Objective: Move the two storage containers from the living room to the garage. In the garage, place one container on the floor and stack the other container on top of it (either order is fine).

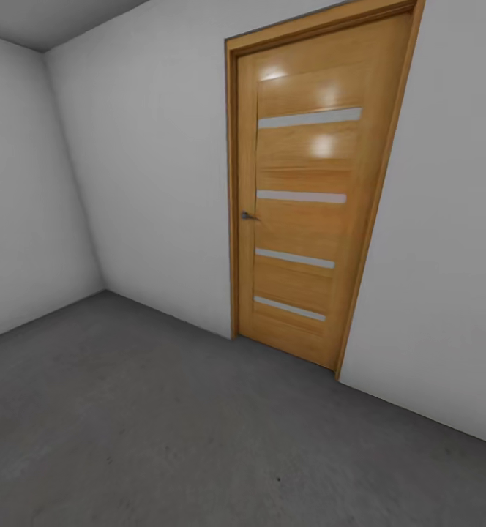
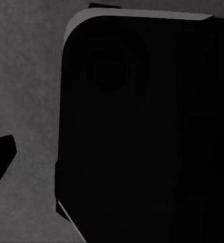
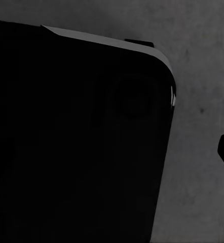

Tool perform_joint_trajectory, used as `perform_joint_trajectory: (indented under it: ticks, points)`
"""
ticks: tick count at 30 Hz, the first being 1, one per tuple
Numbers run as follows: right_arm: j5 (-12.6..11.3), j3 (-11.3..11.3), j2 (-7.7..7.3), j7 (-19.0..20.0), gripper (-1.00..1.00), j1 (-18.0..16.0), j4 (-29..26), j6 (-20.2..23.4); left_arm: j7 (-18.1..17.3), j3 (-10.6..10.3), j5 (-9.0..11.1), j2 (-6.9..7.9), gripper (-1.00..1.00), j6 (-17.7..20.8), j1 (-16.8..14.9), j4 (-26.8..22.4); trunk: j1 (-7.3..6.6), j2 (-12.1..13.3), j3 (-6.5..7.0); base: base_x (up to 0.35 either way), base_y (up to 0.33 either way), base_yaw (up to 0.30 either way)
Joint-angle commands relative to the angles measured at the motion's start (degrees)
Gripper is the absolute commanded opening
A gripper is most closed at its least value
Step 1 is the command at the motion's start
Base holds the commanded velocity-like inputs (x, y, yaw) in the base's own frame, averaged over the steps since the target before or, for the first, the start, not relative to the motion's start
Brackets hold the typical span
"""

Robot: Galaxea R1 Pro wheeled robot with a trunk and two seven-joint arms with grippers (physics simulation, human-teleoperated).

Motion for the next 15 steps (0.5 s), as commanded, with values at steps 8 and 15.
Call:
perform_joint_trajectory:
  ticks: [8,15]
  points:
    - [0.4,0.0,0.0,0.0,1.0,0.0,0.0,-0.1,0.0,0.0,0.6,-0.01,1.0,-0.1,0.0,0.0,0.03,0.0,-0.05,0.245,0.276,-0.277]
    - [0.4,0.0,0.0,0.0,1.0,0.0,0.0,-0.1,0.0,0.0,0.6,-0.01,1.0,-0.1,0.0,0.0,0.03,0.0,-0.05,0.245,0.276,-0.279]
